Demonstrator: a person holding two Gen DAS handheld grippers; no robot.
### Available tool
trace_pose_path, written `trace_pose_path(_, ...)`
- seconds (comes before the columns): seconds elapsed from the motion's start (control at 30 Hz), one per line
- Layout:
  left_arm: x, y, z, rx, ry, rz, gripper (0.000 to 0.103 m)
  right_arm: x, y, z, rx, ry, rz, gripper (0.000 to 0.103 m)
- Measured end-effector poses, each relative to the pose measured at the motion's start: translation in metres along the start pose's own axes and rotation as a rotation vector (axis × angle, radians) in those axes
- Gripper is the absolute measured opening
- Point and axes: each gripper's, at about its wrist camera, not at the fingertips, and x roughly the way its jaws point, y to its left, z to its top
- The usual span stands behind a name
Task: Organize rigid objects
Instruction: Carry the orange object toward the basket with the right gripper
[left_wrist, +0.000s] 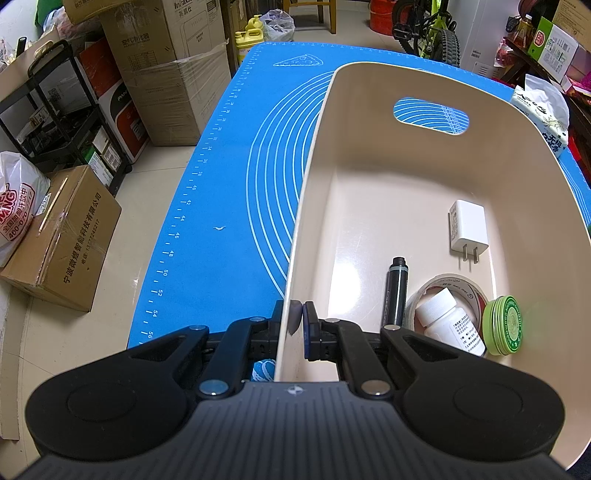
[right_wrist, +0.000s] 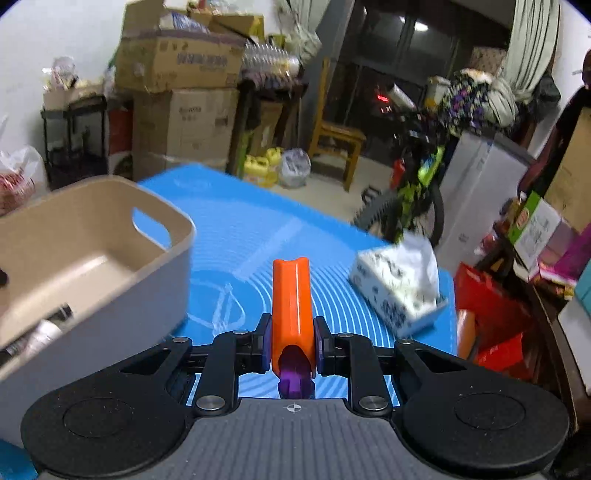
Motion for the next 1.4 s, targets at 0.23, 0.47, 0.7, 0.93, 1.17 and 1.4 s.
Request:
trace_pose_path(0.23, 0.0, 0.0, 0.0, 0.0, 0.0, 0.0, 0.01, -0.029, 0.025, 0.036, -0.023, -0.111, 0.067, 0.032)
trace_pose_path(0.47, 0.0, 0.0, 0.0, 0.001, 0.0, 0.001, 0.01, -0.044, 0.061, 0.067, -0.032, -0.209, 0.148, 0.032)
trace_pose_path(0.7, 0.0, 0.001, 0.0, 0.002, 0.0, 0.002, 0.01, -0.035, 0.098, 0.076, -0.034, -0.231, 0.21, 0.032)
trace_pose_path(0.93, 0.0, 0.001, 0.0, 0.0, 0.0, 0.002, 0.01, -0.04, 0.116, 0.093, -0.031, -0.272, 0.217, 0.031)
trace_pose_path(1.17, -0.001, 0.001, 0.0, -0.001, 0.0, 0.002, 0.01, -0.047, 0.123, 0.106, 0.009, -0.291, 0.267, 0.031)
trace_pose_path(1.4, -0.001, 0.001, 0.0, 0.0, 0.0, 0.002, 0.01, -0.021, 0.145, 0.08, 0.01, -0.172, 0.311, 0.031)
